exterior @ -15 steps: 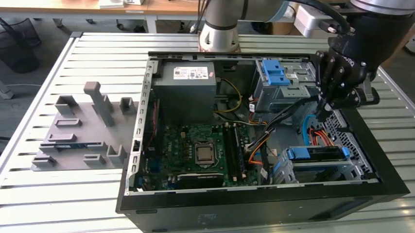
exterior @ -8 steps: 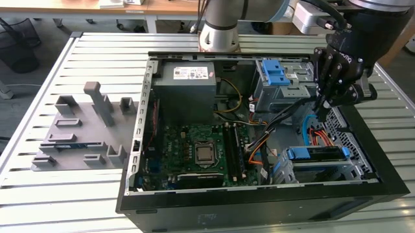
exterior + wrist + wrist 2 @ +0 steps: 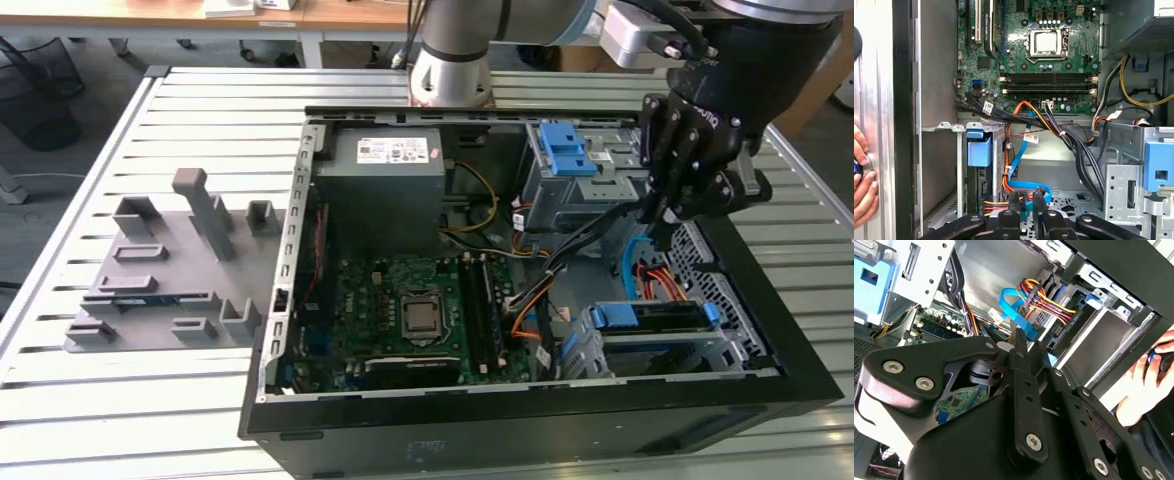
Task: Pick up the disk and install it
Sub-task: 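Insert the second disk wire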
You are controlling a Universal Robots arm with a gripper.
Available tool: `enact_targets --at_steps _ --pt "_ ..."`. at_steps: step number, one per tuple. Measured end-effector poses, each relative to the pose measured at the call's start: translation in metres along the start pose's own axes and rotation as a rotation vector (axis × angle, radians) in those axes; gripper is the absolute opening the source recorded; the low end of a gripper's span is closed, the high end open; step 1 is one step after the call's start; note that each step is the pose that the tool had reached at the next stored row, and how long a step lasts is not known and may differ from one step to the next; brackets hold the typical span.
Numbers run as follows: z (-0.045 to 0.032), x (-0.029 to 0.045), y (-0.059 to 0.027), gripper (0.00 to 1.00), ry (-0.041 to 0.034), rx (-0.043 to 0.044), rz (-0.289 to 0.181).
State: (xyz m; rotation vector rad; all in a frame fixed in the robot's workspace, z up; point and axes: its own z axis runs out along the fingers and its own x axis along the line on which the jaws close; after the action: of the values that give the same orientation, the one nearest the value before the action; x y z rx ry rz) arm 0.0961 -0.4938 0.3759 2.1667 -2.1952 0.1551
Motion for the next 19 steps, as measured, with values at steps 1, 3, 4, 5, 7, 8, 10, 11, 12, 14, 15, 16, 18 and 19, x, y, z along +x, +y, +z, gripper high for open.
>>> enact_targets --at_steps 1,3,4,5,7,8,10,11,12,14,15,16,18,19 --pt "0.0005 -0.0003 -0.0001 0.25 0.0010 -0.0010 0.000" --pt "0.0015 -0.0008 -0.0002 0.25 0.0032 -0.0026 0.000" --pt "0.0020 -0.0009 -0.0002 0.25 0.0054 -0.0030 -0.001" --pt "0.0025 -0.0009 -0.0001 0.25 0.0078 -0.0032 -0.001" --pt "0.0040 -0.0011 -0.0001 0.25 0.0115 -0.0037 -0.001" --pt "0.0047 -0.0011 -0.0001 0.25 0.0130 -0.0040 -0.001" --pt "0.0059 -0.0013 -0.0001 0.25 0.0155 -0.0047 -0.001" --pt "0.0065 -0.0014 -0.0001 0.25 0.0164 -0.0049 -0.001" --pt "0.0070 -0.0014 -0.0001 0.25 0.0171 -0.0050 -0.001" --pt "0.0078 -0.0015 0.0000 0.25 0.0180 -0.0051 -0.001" --pt "0.0081 -0.0016 0.0000 0.25 0.0184 -0.0051 -0.001" --pt "0.0083 -0.0016 0.0000 0.25 0.0187 -0.0050 -0.001" --pt "0.0088 -0.0016 0.0000 0.25 0.0195 -0.0050 -0.001" --pt "0.0090 -0.0017 0.0000 0.25 0.0202 -0.0050 -0.001"
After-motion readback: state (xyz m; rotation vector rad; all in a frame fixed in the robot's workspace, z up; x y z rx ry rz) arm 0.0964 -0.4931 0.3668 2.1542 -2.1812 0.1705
